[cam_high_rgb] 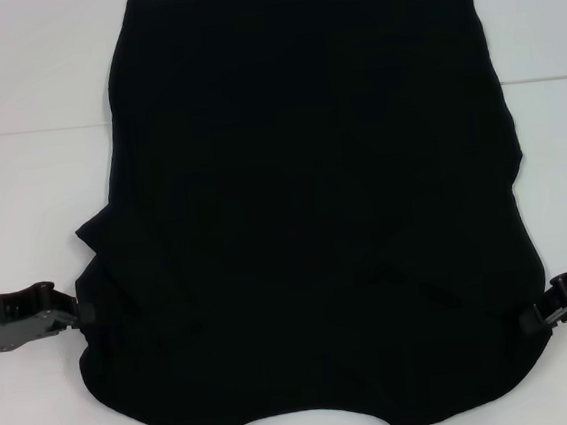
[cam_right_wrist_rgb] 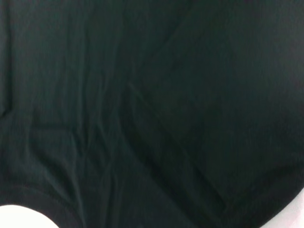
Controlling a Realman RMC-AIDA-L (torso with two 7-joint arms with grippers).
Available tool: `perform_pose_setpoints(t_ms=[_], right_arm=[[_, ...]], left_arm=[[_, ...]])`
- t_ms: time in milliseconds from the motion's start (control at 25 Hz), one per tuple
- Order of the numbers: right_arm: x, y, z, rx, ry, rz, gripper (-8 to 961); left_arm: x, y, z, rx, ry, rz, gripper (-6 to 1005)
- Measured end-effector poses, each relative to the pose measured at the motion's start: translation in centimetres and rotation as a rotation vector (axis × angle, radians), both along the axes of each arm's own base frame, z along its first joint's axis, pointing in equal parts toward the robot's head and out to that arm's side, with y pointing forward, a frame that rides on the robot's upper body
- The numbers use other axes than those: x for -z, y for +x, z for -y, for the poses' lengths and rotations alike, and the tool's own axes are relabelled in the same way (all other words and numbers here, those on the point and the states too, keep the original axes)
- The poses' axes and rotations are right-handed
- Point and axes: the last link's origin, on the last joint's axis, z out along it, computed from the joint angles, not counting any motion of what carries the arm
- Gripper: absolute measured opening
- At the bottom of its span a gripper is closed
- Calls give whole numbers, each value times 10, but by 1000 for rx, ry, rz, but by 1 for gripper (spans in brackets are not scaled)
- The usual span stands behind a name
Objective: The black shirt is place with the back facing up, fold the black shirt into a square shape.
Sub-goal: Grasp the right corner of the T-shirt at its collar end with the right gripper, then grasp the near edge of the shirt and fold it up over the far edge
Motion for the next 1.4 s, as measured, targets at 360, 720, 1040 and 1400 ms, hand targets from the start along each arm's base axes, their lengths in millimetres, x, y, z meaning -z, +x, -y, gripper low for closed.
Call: perform_pose_setpoints(t_ms=[360, 720, 1040, 1400], right_arm=[[0, 2, 1, 2, 6, -3, 84], [-10, 5, 16, 21, -55, -26, 63], [-32, 20, 50, 57, -125, -39, 63], [-44, 35, 82, 79, -139, -137, 64]], left_arm=[[1, 2, 0, 9, -8, 3, 32], [2, 18, 14, 84, -134, 76, 35], [10, 29, 38, 159, -318, 124, 38], [21, 28, 59, 171, -415, 149, 41]])
